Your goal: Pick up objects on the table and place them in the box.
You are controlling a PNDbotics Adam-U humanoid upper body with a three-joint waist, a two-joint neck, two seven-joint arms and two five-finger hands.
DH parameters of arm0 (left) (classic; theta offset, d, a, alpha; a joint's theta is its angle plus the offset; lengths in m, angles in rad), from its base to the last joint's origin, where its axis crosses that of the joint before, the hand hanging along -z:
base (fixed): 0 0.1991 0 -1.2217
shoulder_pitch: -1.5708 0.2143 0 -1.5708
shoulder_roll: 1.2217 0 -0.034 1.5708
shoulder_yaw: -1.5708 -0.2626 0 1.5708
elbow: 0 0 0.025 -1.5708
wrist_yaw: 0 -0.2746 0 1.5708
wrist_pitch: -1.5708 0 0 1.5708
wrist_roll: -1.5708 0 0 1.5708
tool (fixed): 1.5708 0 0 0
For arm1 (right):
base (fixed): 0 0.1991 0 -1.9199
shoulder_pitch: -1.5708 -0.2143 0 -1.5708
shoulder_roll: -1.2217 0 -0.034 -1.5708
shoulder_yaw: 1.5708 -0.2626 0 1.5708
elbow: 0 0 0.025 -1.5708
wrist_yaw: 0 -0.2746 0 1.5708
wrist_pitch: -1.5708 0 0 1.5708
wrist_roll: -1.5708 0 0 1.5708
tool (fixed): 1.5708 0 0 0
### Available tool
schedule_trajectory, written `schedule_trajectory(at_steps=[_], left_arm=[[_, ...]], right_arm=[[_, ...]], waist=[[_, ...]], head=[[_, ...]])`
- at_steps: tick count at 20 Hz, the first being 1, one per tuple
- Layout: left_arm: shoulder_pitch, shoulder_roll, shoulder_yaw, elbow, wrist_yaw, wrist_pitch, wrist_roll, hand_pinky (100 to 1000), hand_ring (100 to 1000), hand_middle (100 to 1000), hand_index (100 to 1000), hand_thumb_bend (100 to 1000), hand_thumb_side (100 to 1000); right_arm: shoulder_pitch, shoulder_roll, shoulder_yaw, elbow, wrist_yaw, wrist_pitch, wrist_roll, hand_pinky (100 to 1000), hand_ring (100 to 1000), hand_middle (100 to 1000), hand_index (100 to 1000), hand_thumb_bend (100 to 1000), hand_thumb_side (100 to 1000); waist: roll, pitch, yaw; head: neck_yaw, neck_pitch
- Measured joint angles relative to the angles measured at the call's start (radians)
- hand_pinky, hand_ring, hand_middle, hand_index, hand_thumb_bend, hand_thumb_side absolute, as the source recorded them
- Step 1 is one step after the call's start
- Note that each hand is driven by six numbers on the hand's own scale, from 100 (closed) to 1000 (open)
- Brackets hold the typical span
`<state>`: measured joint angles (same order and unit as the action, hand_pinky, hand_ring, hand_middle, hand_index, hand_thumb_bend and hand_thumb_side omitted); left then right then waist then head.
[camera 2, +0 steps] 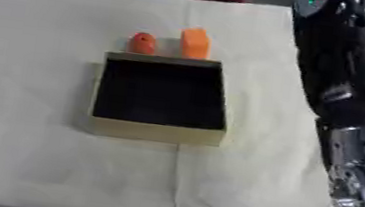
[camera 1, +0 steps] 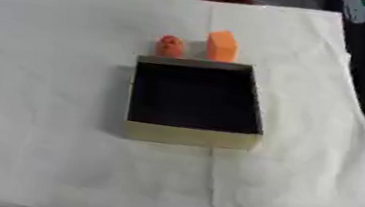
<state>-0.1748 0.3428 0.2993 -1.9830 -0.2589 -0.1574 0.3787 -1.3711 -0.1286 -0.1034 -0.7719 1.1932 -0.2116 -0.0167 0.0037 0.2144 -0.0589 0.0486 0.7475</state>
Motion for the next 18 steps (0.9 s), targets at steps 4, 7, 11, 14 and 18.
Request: schedule_trajectory(at_steps=[4, 7, 11, 14, 18], left_arm=[[-0.001, 0.0, -0.002, 0.0, 0.005, 0.0, -0.004, 754, 551, 631, 775, 100, 851], [-0.002, 0.0, -0.006, 0.0, 0.007, -0.001, -0.007, 754, 551, 631, 775, 100, 851], [-0.003, 0.0, -0.006, 0.0, 0.009, -0.001, -0.008, 754, 551, 631, 775, 100, 851], [-0.003, 0.0, -0.006, 0.0, 0.012, -0.001, -0.008, 754, 551, 631, 775, 100, 850], [-0.003, 0.0, -0.006, 0.0, 0.012, -0.001, -0.008, 754, 553, 632, 775, 100, 850]], right_arm=[[-0.03, 0.039, -0.034, 0.119, 0.146, 0.017, -0.035, 813, 788, 739, 780, 100, 981], [-0.044, 0.056, -0.045, 0.185, 0.231, 0.021, -0.049, 812, 812, 756, 787, 100, 995], [-0.058, 0.062, -0.045, 0.267, 0.315, 0.024, -0.052, 828, 879, 822, 819, 100, 1000], [-0.061, 0.06, -0.044, 0.32, 0.34, 0.01, -0.028, 848, 919, 858, 839, 100, 1000], [-0.066, 0.041, -0.037, 0.344, 0.331, -0.034, 0.057, 858, 935, 874, 850, 112, 1000]], waist=[[-0.001, 0.0, 0.006], [-0.002, -0.001, 0.009], [-0.007, -0.006, 0.01], [-0.007, -0.007, 0.01], [-0.007, -0.011, 0.009]], head=[[-0.003, 0.0], [-0.004, 0.0], [-0.004, 0.002], [-0.004, 0.006], [0.001, 0.008]])
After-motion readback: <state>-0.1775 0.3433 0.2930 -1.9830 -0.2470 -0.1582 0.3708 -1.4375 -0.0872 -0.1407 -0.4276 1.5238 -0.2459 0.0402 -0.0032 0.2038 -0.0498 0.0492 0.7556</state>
